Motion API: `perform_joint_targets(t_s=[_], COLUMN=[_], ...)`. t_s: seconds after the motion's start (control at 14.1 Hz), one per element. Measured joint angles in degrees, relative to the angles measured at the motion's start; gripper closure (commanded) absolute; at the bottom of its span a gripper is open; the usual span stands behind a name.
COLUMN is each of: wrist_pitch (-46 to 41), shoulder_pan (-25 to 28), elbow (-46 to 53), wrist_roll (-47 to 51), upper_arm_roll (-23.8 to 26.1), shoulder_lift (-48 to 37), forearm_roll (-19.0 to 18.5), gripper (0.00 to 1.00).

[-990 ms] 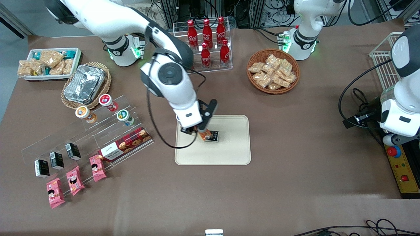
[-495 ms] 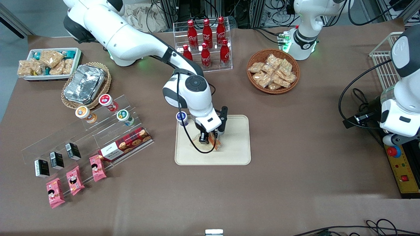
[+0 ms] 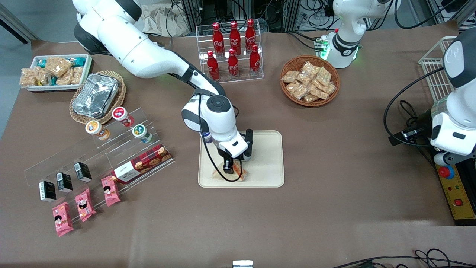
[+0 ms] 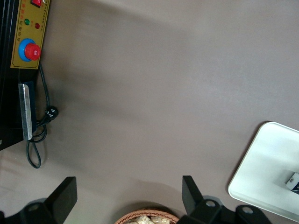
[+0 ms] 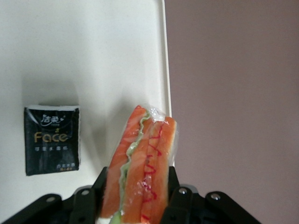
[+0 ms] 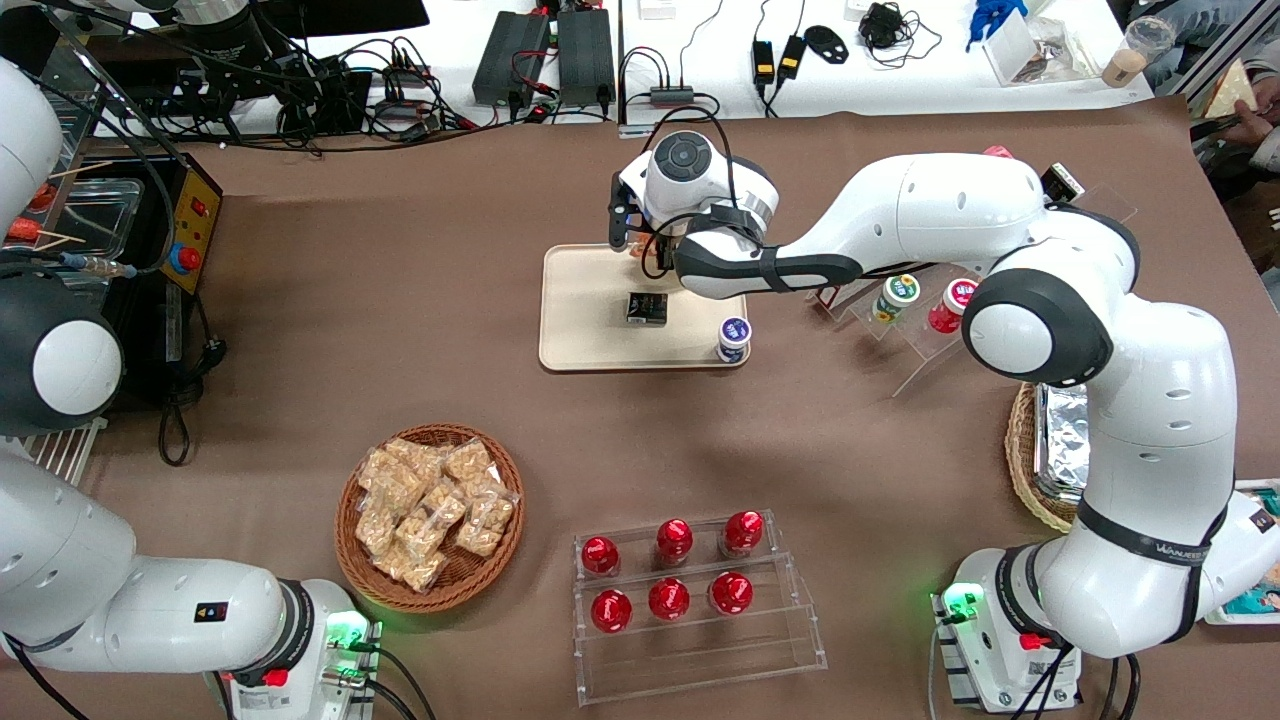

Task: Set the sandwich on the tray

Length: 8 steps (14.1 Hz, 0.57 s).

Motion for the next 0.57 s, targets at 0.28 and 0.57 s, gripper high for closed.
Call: perform_joint_targets(t_s=[0.28, 0.57], wrist_pitch=[0.09, -3.08], shoulder_pan=[-0.3, -1.86], elbow=[1.02, 2.8], wrist_roll=[0.21, 0.13], upper_arm_roll=[0.02, 0.01], shoulder_lift=[0.1, -3.15], forearm_roll=[2.94, 15.41], gripper=[0.01, 0.01])
